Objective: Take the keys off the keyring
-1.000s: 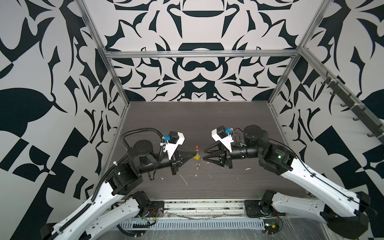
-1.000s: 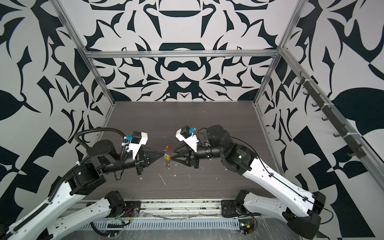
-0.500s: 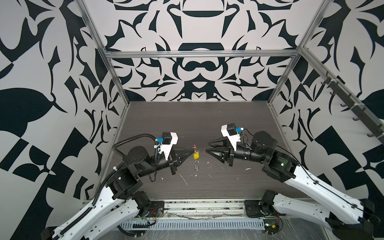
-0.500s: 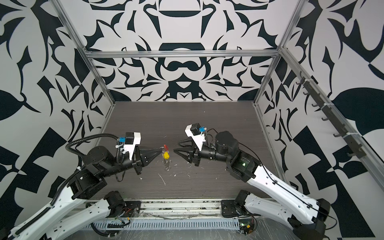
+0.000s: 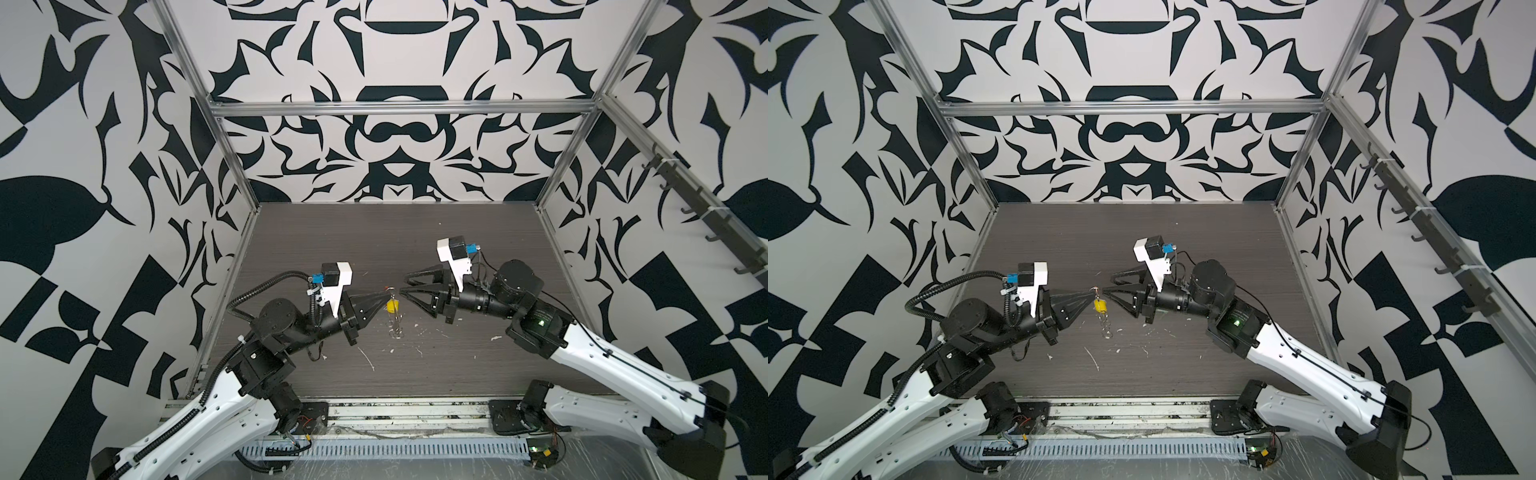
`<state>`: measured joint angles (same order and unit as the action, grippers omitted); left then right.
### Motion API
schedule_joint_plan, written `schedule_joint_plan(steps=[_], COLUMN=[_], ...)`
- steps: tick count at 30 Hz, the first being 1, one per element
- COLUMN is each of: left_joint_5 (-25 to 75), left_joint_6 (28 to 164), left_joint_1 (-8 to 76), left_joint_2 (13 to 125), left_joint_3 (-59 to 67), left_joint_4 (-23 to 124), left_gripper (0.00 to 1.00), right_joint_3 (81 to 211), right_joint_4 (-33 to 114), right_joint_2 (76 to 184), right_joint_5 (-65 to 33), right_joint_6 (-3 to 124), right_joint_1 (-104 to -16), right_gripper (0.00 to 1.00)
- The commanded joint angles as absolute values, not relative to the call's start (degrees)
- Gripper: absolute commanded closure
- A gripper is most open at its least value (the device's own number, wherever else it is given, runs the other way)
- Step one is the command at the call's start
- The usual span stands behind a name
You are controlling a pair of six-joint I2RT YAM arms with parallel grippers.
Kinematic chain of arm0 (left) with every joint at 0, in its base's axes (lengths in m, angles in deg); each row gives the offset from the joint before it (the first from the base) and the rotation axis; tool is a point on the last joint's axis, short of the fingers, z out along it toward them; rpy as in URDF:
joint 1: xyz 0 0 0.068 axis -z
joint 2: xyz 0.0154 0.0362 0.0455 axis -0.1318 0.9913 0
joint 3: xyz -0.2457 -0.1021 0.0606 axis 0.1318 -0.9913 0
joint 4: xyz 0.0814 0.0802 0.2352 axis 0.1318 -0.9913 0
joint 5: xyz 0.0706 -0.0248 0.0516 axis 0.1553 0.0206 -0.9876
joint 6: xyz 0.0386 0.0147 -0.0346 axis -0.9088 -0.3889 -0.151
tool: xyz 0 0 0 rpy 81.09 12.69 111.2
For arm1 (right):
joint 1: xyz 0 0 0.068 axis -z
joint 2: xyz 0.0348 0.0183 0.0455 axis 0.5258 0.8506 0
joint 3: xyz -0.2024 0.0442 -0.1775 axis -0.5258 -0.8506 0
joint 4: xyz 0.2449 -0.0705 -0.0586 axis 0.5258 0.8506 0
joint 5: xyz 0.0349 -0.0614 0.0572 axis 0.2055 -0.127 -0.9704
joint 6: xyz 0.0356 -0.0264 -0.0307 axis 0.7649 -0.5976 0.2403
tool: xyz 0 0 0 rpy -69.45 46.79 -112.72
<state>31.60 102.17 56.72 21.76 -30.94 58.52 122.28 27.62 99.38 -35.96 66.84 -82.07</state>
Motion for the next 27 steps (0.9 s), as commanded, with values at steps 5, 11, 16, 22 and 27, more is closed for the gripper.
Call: schedule_joint_plan(steps=[5, 11, 16, 22, 27], left_joint_5=[30.81, 30.59, 31.46, 31.94, 32.19], left_joint_6=[105.03, 104.91, 105.02, 104.98, 105.16], left_joint_1=[56.61, 56.61, 56.55, 56.61, 56.61], left_joint_2=[22.63, 21.93, 22.33, 22.78, 23.05], left_joint_3=[-32.38, -32.44, -32.15, -32.04, -31.59], left_joint_4=[66.79, 66.24, 65.83, 65.40, 64.14], left_gripper=[1.00, 1.00, 1.00, 1.00, 1.00], right_joint_3=[123.54, 124.15, 124.37, 124.79, 125.32], right_joint_4=[22.20, 23.16, 23.56, 23.45, 24.48], right_joint_2=[100.06, 100.84, 100.95, 101.03, 100.91], right_joint_5=[-39.48, -40.81, -40.81, -40.64, -40.15], right_joint_6=[69.02, 68.95, 68.78, 68.93, 68.72], right_joint_1=[-82.44, -82.69, -82.71, -82.81, -82.82], right_gripper=[0.64, 0.74, 0.79, 0.86, 1.00])
